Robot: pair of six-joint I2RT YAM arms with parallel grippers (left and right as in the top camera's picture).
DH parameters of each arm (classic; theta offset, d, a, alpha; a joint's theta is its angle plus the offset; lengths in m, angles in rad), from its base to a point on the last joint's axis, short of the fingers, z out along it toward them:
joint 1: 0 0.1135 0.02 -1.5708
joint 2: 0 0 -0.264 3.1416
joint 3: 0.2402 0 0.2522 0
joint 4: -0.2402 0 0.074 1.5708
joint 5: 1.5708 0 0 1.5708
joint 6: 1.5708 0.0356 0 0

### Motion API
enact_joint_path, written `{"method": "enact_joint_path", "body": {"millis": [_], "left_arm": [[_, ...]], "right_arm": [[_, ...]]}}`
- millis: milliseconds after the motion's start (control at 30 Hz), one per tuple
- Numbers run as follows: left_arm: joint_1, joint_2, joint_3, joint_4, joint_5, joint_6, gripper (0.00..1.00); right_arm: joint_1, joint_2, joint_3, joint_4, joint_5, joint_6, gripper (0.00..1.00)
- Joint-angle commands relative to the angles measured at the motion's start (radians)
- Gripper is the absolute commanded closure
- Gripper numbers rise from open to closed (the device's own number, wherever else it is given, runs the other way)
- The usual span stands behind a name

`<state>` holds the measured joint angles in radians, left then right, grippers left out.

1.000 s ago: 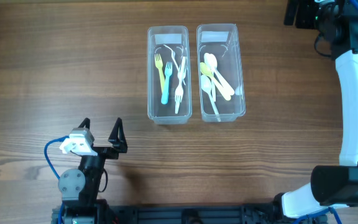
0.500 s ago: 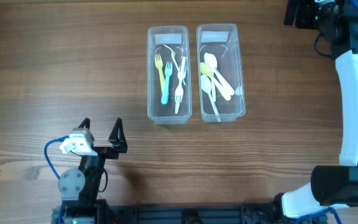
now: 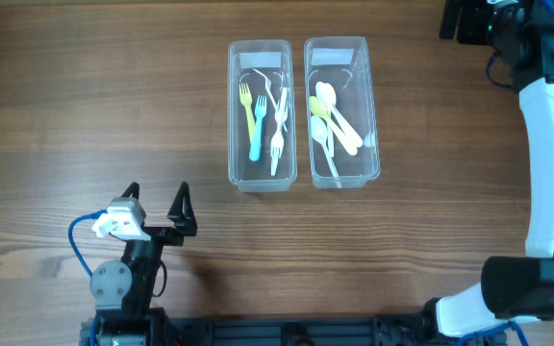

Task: Pack container

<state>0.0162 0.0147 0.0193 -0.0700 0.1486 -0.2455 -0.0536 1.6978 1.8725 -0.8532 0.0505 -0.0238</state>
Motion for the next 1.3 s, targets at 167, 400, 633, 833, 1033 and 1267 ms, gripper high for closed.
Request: {"method": "enact_joint_path", "body": {"millis": [167, 400, 633, 833, 1033, 1267], "left_arm": [[0.008, -0.012, -0.011, 0.007, 0.015, -0.009, 0.00], [0.008, -0.012, -0.011, 0.007, 0.015, -0.009, 0.00], [0.008, -0.012, -0.011, 0.007, 0.015, -0.009, 0.00], [0.008, -0.012, -0.011, 0.007, 0.015, -0.009, 0.00], [0.008, -0.012, -0.011, 0.007, 0.015, -0.009, 0.00], [0.008, -0.012, -0.011, 0.007, 0.015, -0.009, 0.00]], "right_arm": [[-0.003, -0.465, -0.002, 0.000, 0.017, -0.002, 0.00], [0.001, -0.728, -0.003, -0.010, 0.021, -0.003, 0.00], [0.056, -0.960, -0.186, -0.002, 0.077, -0.026, 0.00], [0.056, -1.249, -0.699, 0.235, -0.026, -0.019, 0.00], [0.056, -1.540, -1.241, 0.568, -0.052, 0.060, 0.00], [0.056, -1.661, -1.555, 0.851, -0.040, 0.112, 0.00]]}}
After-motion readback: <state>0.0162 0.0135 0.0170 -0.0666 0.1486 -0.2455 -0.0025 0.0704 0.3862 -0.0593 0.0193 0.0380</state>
